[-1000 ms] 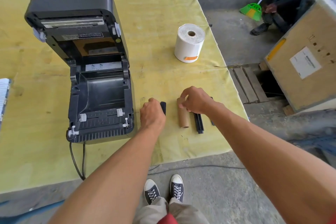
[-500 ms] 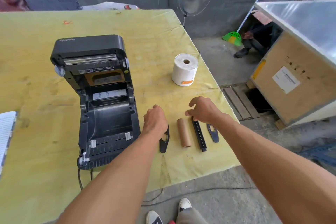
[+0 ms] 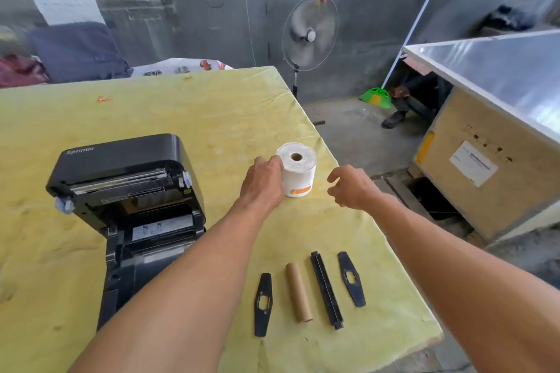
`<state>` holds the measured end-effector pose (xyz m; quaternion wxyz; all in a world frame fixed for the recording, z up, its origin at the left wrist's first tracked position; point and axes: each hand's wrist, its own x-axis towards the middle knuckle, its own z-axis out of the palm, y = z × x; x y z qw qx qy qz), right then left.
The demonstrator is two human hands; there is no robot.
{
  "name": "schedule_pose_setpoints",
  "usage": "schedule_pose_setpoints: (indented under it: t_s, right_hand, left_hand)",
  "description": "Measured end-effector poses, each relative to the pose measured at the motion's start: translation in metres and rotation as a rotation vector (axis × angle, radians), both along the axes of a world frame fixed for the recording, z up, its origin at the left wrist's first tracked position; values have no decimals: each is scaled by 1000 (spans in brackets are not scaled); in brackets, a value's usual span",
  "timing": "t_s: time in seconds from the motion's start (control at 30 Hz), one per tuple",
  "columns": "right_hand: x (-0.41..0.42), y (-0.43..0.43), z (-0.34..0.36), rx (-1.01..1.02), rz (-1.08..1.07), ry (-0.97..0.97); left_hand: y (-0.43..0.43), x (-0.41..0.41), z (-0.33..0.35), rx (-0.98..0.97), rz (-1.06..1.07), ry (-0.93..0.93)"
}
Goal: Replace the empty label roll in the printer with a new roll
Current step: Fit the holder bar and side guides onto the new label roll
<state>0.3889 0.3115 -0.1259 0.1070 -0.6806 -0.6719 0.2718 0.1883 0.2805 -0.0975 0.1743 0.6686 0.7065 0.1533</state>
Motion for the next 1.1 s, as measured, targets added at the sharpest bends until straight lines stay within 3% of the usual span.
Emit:
schedule_pose_setpoints:
  t_s: [0.2,0.43,0.63,0.8,0.97,1.1]
  right_hand:
    - [17,40,-21,-36,91,19]
    - [24,81,-55,-191,195,18]
    - [19,93,-79,-249,241,137]
    - [24,99,-61,-309,120,442]
    - [20,91,-19,-385,14,783]
    - [-4,66,7,-258,105,814]
  left_hand:
    - [42,30,-12,-96,-30,30]
    - [84,46,-32,-213,-79,225]
    - [104,46,-42,-202,-126,143]
    - [110,48,-40,-137,196,-129]
    - [89,35,-28,-166,598,-975]
    - [59,27,-21,-168,669,-1212]
